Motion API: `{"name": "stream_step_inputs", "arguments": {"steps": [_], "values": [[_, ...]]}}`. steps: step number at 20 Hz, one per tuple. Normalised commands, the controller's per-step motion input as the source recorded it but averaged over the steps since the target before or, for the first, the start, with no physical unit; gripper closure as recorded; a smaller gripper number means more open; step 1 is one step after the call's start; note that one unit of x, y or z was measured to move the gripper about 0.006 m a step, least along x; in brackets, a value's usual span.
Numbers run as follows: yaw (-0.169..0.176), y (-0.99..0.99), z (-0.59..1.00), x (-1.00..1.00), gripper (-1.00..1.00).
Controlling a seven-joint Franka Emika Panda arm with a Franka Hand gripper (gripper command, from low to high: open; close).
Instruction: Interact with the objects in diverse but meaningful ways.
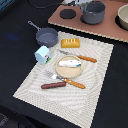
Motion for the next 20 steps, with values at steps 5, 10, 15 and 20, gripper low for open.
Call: {"name": "stream_step_inputs", "arguments": {"steps": [5,10,15,20], "values": [[0.049,0.00,0.00,0.00,-1.00],[0.036,0.00,0.06,0.08,-1.00],[0.033,0.00,0.27,0.02,-1.00],[0.004,0.01,0.98,-0.02,-1.00]]}}
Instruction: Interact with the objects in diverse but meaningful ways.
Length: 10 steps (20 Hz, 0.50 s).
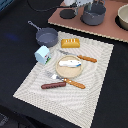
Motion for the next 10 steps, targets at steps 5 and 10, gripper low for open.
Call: {"name": "stream_step_inputs", "arguments": {"steps": [5,10], "values": [[-0.004,0.00,1.00,-0.01,-1.00],[0.000,-0.16,0.88,0.24,-1.00]]}}
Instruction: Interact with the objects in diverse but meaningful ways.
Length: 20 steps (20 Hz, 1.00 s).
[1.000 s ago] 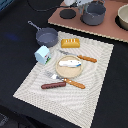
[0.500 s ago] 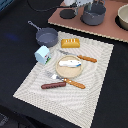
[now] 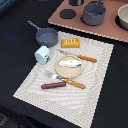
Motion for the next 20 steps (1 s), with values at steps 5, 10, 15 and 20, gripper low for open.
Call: {"name": "stream_step_inputs", "arguments": {"steps": [5,10,15,20], "values": [[0.000,-0.58,0.58,0.50,-1.00],[0.000,-0.69,0.30,0.56,-1.00],[0.000,-0.71,0.06,0.55,-1.00],[0.006,-0.71,0.00,0.56,-1.00]]}}
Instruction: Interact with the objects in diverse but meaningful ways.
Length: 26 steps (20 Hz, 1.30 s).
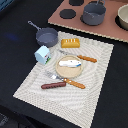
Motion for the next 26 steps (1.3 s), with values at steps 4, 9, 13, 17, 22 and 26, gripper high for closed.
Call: {"name": "stream_step_inputs", "arguments": {"steps": [4,9,13,17,22,26], "values": [[0.032,-0.75,-0.06,0.54,-1.00],[0.097,-0.69,-0.20,0.40,-1.00],[0.172,-0.57,-0.27,0.19,-1.00],[0.162,-0.64,-0.16,0.25,-1.00],[0.146,-0.65,-0.13,0.27,-1.00],[0.164,-0.71,-0.18,0.21,-1.00]]}}
